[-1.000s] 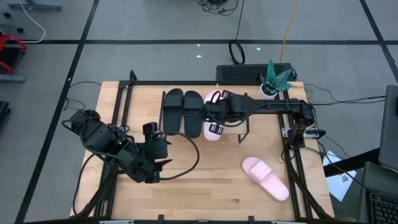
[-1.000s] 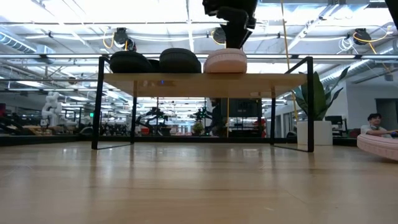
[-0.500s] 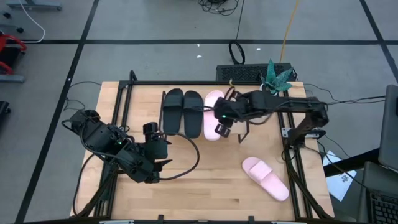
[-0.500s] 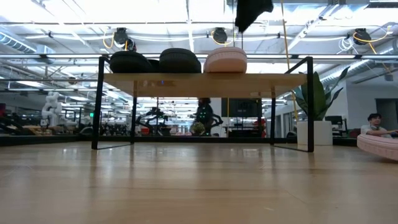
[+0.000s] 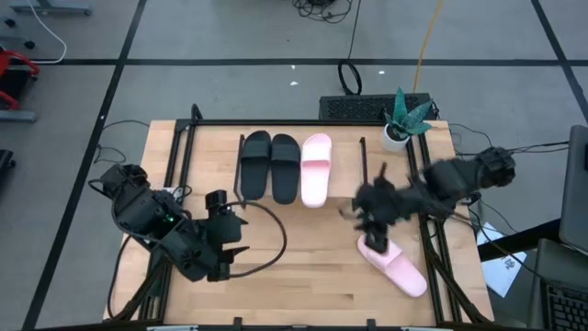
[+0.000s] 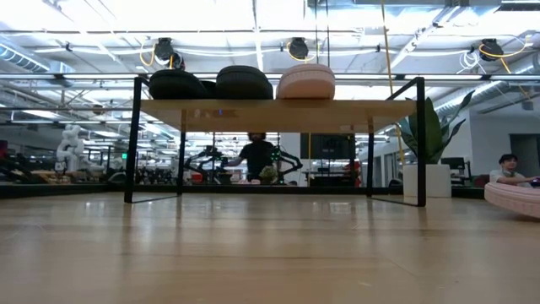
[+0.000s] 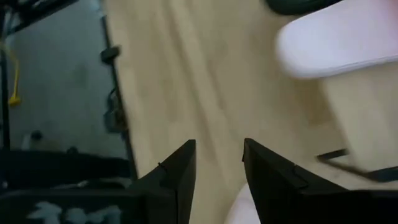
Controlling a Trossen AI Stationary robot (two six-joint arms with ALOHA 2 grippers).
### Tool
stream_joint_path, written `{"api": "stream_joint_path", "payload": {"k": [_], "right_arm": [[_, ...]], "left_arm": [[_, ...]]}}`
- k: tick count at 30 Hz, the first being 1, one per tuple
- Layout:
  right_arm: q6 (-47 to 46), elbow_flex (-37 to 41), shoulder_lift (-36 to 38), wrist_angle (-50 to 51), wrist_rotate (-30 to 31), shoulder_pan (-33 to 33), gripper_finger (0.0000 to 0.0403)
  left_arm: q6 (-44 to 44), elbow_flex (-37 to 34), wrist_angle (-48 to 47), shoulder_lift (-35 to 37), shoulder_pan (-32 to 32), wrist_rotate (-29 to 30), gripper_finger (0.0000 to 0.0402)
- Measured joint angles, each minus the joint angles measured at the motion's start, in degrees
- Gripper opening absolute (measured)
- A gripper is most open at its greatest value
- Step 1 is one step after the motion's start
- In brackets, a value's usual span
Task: Pick and place slides into the shelf
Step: Put the pink slide next to the pink slide on the shelf
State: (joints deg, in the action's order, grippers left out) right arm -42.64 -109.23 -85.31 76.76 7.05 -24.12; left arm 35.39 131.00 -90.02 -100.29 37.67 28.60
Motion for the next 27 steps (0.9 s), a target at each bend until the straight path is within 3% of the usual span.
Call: {"api": "stream_joint_path", "payload": {"k": [6, 12, 17, 21, 24, 27], "right_arm": [[-6.34, 0.59, 0.21, -1.18, 2.16, -13.54, 0.0125], [-11.73, 7.54, 0.17, -6.97, 1.84, -22.00, 0.0125], [-12.11, 17.89, 0.21, -17.39, 1.37, -25.10, 0.0125], [-12.18, 26.96, 0.20, -27.55, -6.07, -25.38, 0.0125], [-12.56, 32.44, 0.21, -28.89, -12.41, -24.67, 0.0125], [-13.53, 35.40, 0.19, -24.34, -12.76, -24.67, 0.0125]], "left_arm": [[4.50, 0.00, 0.01, 0.00, 3.03, 3.05, 0.0253], [8.86, 0.00, 0.02, -0.02, 5.09, 3.37, 0.0253], [11.13, 0.00, 0.00, -0.07, 5.62, 3.38, 0.0253], [11.42, 0.00, 0.00, -0.09, 5.64, 3.34, 0.0253], [10.79, 0.00, 0.00, -0.09, 5.40, 3.74, 0.0253], [10.27, 0.00, 0.01, -0.09, 4.82, 3.89, 0.0253]]}}
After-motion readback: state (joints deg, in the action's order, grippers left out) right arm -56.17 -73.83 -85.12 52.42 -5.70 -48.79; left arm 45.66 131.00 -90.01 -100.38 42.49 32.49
